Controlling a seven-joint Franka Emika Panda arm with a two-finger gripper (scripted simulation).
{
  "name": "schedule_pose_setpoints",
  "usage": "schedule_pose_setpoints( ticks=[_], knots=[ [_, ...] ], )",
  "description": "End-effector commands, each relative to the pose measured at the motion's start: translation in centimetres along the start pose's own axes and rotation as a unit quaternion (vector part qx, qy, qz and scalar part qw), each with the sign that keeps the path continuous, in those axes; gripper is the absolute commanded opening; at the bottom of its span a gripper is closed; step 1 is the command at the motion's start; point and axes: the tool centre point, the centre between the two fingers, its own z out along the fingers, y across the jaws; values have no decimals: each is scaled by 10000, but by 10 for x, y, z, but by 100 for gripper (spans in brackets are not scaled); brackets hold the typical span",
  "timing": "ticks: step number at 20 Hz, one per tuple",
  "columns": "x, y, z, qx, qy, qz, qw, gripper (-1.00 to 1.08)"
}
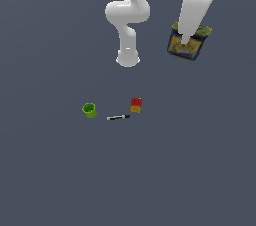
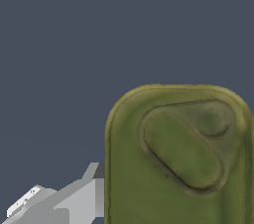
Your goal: Pick up a designated object from a clutter of objects.
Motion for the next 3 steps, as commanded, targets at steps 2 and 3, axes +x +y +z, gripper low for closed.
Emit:
schedule_pose_setpoints(
  ticks=[2, 3],
  knots=[
    [1, 1, -6, -12, 11, 0, 10000, -100],
    [1, 1, -6, -12, 11, 0, 10000, -100]
  ],
)
